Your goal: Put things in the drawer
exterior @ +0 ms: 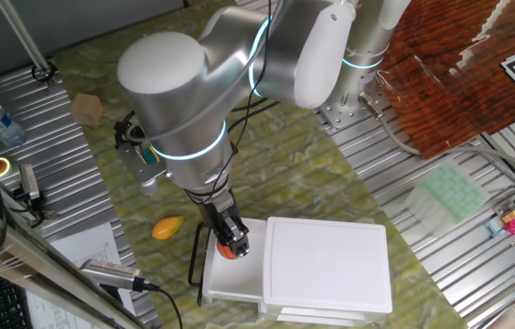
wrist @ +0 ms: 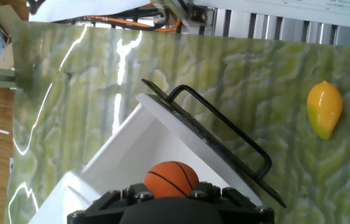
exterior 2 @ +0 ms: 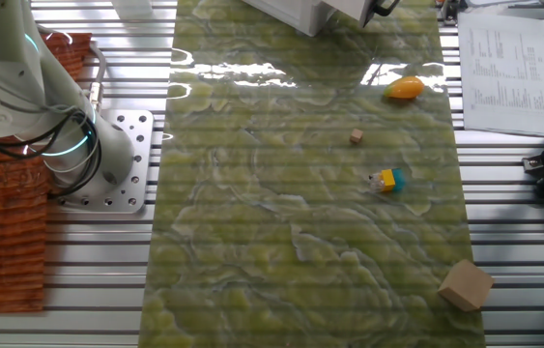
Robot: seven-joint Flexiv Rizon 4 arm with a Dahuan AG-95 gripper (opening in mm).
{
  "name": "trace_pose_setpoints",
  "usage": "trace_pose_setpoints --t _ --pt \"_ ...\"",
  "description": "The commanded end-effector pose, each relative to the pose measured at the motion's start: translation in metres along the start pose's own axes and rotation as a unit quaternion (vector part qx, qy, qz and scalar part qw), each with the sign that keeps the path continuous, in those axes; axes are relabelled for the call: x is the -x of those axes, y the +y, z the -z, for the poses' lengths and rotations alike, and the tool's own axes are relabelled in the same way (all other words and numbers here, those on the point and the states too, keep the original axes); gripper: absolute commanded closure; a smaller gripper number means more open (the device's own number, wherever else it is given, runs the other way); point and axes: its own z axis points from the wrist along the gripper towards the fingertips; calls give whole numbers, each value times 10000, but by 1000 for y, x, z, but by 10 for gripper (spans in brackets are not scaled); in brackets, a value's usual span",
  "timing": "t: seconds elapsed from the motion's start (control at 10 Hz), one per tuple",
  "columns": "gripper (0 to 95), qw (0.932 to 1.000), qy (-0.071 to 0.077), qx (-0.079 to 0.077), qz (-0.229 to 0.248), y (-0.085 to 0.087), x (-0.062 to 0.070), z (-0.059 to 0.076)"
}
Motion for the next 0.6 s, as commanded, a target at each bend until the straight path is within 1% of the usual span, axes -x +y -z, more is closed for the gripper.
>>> trace_pose_setpoints --t 0.1,0.2,0.3,0.4,0.6 --pt "570 10000 6 27 -13 0 0 0" --pt "380 10000 43 44 5 0 0 0" --pt "380 10000 46 43 16 0 0 0" --pt "190 10000 45 43 69 0 0 0" --pt "190 9999 40 38 104 0 0 0"
